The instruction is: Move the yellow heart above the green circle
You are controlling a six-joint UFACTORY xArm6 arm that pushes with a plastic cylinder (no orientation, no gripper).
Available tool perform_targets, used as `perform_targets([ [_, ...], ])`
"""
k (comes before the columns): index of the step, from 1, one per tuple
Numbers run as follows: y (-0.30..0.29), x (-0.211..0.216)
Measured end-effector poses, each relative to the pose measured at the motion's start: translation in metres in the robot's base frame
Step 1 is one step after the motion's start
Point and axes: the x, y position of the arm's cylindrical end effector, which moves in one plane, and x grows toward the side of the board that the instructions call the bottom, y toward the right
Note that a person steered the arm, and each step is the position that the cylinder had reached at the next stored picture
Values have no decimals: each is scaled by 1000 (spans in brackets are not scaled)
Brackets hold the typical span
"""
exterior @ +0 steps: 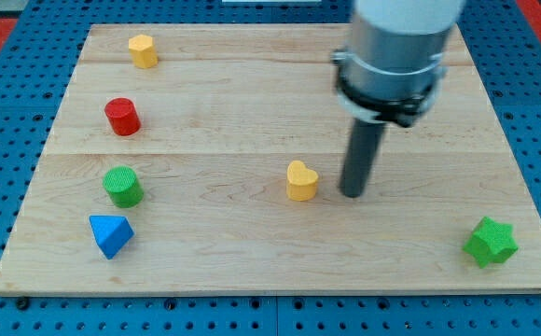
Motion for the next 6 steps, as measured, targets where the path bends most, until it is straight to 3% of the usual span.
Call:
perform_targets([
  [1, -104, -7],
  [2, -148, -32],
  [3, -143, -15],
  [6, -216, -55],
])
